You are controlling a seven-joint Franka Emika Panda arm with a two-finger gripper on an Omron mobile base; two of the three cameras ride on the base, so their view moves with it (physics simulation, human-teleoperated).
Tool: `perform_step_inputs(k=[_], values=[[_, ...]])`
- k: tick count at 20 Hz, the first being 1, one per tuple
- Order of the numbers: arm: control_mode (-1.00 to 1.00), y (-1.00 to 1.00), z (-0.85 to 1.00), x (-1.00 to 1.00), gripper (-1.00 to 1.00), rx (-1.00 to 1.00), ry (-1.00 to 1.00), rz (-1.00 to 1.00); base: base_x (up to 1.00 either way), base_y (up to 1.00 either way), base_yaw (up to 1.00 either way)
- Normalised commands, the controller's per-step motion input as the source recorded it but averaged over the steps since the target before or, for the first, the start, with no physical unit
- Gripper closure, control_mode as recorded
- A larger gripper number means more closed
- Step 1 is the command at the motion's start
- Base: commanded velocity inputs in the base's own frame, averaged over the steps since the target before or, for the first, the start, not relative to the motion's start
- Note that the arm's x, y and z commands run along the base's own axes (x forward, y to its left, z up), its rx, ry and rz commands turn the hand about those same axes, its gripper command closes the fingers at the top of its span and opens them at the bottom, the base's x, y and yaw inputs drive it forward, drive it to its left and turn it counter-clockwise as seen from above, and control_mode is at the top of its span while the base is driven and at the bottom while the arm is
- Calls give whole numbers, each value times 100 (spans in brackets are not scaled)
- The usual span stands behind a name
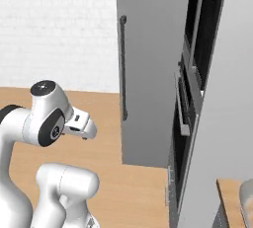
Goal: Place one avocado and one chicken drumstick in each tupperware on the nearby counter, to pack two identical lunches.
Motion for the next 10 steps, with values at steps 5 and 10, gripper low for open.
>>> perform_step_inputs(k=[5,10], values=[[100,0,0,0,-100,0,0,0,60,1,66],[100,0,0,0,-100,0,0,0,100,24,10]])
